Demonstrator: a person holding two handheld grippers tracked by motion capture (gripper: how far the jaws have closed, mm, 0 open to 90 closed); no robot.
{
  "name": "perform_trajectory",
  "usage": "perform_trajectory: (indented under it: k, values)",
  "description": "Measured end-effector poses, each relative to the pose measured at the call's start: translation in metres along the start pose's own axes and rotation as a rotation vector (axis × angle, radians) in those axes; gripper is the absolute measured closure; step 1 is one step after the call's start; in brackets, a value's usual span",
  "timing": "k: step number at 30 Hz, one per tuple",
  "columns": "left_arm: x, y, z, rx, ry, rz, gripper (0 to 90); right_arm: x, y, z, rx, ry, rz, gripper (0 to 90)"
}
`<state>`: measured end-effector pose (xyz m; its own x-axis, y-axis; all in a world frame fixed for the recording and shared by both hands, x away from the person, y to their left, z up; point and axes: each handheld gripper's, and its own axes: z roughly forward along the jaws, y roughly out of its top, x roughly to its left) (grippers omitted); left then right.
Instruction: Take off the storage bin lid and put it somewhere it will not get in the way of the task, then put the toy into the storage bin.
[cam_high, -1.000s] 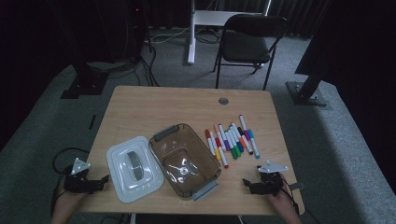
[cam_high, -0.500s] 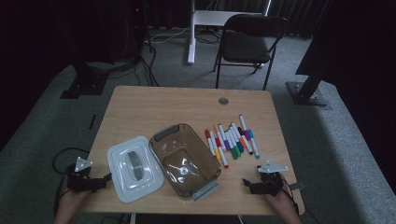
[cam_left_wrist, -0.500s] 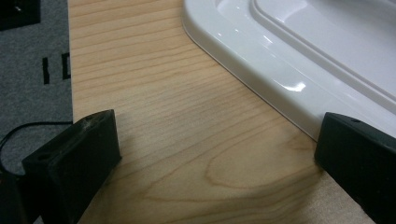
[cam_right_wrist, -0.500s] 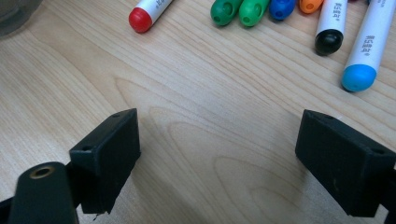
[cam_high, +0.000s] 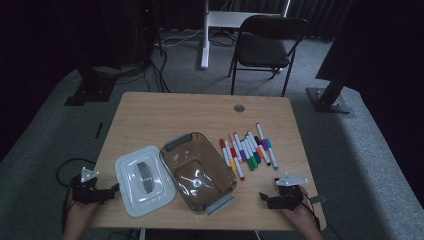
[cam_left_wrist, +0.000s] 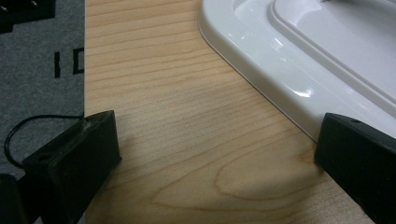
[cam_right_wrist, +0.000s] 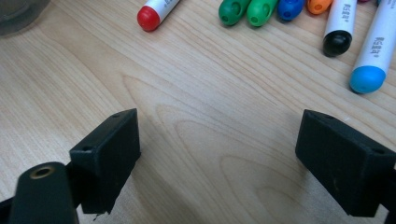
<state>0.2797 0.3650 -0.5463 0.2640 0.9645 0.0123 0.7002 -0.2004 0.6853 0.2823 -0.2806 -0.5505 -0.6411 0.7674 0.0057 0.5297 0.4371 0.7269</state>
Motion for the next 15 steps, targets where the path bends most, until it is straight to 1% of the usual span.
perform_trajectory:
  k: [11, 13, 15]
  values:
    - [0.0, 0.0001, 0.0, 0.0, -0.002, 0.001, 0.5, 0.0007, -0.0014, -0.0015, 0.001, 0.013, -0.014, 13.0]
    - [0.0, 0.0001, 0.0, 0.0, -0.002, 0.001, 0.5, 0.0008, -0.0011, -0.0026, 0.01, 0.014, -0.01, 13.1]
    - [0.0, 0.0001, 0.0, 0.0, -0.002, 0.001, 0.5, 0.0019, -0.0008, -0.0035, 0.021, 0.001, -0.003, 13.2]
